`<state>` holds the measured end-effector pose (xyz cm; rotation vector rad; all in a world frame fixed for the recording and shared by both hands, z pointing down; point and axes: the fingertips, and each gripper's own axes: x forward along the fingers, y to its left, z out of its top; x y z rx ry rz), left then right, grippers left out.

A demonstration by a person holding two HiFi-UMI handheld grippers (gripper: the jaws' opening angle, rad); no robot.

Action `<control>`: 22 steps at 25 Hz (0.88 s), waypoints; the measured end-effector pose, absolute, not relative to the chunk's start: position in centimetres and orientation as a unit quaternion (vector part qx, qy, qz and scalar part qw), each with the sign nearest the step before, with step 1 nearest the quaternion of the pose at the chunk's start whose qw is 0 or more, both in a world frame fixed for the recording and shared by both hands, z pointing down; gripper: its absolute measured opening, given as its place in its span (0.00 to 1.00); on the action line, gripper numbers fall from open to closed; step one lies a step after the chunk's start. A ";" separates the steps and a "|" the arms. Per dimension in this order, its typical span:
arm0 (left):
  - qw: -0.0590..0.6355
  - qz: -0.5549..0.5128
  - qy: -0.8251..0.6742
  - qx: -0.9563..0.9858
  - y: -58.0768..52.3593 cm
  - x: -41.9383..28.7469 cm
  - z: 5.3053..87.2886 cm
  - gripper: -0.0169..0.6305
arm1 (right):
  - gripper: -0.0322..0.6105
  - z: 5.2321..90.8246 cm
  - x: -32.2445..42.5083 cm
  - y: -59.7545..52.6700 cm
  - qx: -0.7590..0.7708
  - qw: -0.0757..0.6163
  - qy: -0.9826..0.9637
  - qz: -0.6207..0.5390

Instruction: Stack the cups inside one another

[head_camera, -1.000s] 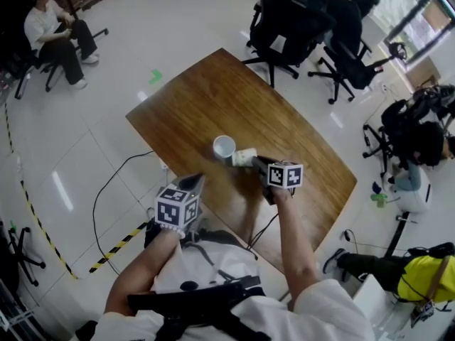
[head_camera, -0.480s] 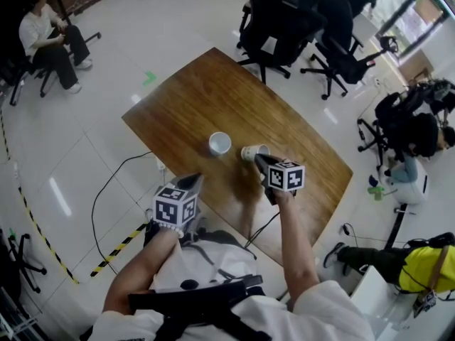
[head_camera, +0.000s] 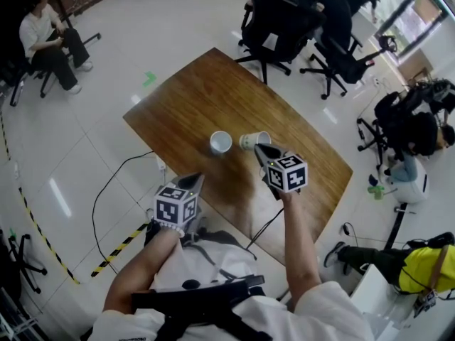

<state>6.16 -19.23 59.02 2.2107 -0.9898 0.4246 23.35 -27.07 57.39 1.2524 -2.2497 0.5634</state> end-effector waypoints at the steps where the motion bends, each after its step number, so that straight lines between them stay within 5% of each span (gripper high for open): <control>1: 0.335 0.162 -0.380 0.847 -19.4 6.1 59.0 0.02 | 0.08 56.7 23.0 -27.4 0.458 0.252 -0.829 0.197; 12: 0.337 0.150 -0.393 0.842 -20.3 5.5 58.6 0.02 | 0.08 52.6 17.8 -28.4 0.408 0.247 -0.866 0.151; 22: 0.347 0.140 -0.405 0.834 -20.7 4.7 58.7 0.02 | 0.08 56.1 14.1 -28.3 0.352 0.325 -0.869 0.123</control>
